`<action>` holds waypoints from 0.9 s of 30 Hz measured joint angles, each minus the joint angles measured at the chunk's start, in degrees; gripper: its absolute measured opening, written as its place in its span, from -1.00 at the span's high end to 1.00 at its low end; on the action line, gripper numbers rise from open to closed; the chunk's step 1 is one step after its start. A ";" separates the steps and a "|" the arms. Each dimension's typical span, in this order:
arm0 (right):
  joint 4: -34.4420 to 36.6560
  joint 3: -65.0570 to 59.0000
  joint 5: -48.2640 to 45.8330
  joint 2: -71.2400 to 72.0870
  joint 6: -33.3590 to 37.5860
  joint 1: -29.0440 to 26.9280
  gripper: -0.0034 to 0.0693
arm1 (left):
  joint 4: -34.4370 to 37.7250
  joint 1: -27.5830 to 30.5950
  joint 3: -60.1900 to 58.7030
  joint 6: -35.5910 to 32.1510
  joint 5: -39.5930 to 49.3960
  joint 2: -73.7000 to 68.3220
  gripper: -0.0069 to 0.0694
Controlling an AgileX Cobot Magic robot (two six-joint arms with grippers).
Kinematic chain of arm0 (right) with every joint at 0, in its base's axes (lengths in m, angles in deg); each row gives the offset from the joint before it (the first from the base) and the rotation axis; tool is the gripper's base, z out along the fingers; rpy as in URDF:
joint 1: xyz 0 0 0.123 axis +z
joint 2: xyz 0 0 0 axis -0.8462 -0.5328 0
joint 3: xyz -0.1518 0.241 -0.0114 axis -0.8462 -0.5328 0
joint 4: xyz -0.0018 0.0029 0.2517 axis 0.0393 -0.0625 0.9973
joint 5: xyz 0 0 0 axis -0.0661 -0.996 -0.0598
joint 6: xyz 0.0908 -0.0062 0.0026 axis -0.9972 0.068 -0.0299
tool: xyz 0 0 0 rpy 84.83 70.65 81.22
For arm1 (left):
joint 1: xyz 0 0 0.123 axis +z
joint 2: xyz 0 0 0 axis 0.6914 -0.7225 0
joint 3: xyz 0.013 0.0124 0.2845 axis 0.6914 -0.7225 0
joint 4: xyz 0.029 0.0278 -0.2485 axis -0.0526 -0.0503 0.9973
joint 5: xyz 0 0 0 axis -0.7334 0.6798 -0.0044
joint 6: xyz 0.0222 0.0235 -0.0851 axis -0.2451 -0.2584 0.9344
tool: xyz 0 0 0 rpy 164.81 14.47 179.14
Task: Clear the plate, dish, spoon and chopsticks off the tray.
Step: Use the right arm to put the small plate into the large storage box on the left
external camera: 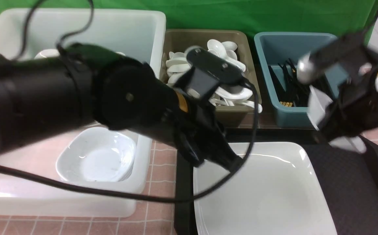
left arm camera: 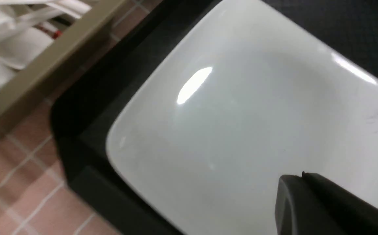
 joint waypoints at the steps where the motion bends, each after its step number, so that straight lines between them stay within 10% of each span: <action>1: 6.77 2.98 0.00 1.36 3.92 0.80 0.70 | -2.88 1.73 1.30 2.28 3.18 1.60 0.83; 6: 21.70 11.37 0.12 0.15 13.45 6.30 0.70 | -5.42 11.01 4.11 3.53 13.32 7.26 0.83; 16: 23.67 27.67 2.48 -16.33 14.95 20.24 0.70 | -3.19 37.05 -0.78 3.52 20.80 21.96 0.83; 27: 19.61 42.72 3.60 -39.01 15.30 27.19 0.70 | -1.48 41.48 -14.49 3.19 20.47 33.91 0.83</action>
